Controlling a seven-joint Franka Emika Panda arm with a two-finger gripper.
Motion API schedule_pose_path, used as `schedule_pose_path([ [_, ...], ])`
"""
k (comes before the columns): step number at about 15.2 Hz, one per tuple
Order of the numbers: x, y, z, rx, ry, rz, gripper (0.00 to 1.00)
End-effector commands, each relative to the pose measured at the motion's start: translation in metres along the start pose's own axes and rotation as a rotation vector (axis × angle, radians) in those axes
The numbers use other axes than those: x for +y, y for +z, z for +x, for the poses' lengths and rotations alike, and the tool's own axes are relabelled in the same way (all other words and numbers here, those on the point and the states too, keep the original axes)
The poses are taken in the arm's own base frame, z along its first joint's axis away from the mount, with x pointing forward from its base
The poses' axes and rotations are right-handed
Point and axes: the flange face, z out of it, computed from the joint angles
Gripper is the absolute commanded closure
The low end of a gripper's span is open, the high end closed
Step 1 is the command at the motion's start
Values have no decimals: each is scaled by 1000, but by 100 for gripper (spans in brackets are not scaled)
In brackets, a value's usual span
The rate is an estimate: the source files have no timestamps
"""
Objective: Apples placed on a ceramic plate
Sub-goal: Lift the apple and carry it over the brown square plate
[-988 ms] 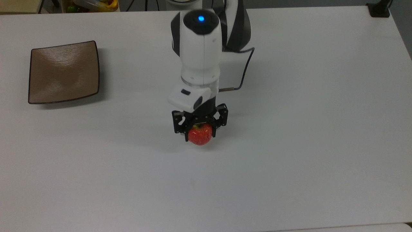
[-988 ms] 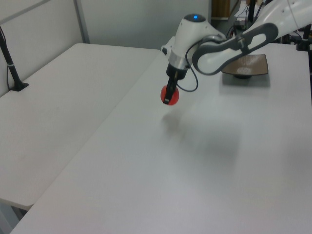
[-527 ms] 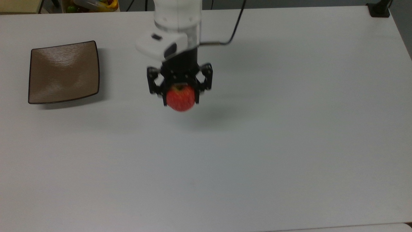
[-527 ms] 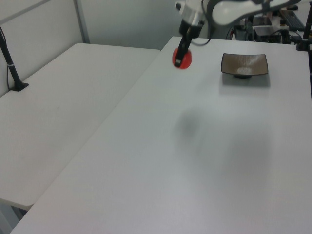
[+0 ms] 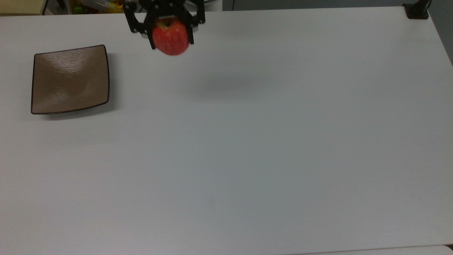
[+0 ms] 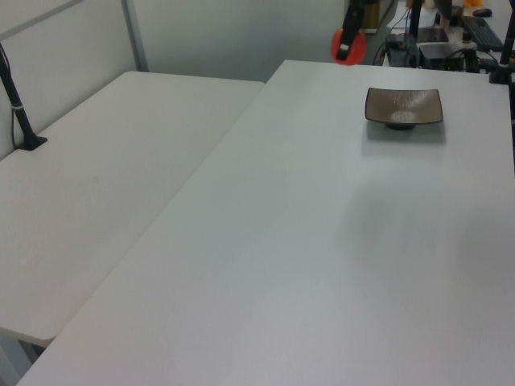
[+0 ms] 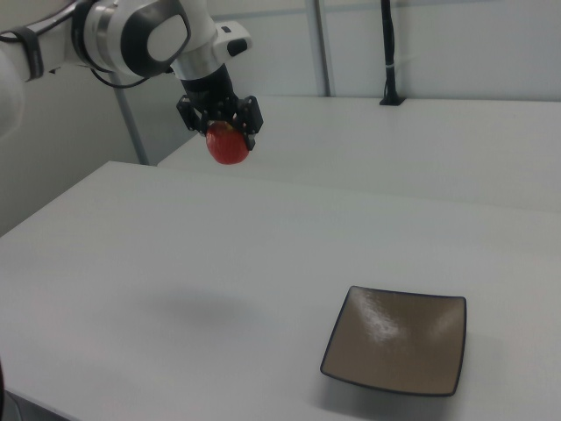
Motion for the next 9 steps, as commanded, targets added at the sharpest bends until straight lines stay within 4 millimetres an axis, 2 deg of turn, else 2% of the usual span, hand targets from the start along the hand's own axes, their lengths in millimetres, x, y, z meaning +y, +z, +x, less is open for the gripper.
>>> schedule_pose_path([
  [1,25,-12,-38,-15,-38,44,48],
  [3,47,-15,-48,-14,-73,45,47],
  [5,79,-13,-60,-20,-80,36,47],
  [6,107,-8,-72,-26,-100,30,47],
  [8,153,0,-91,-27,-152,34,46],
  [9,175,14,-97,-39,-146,31,45],
])
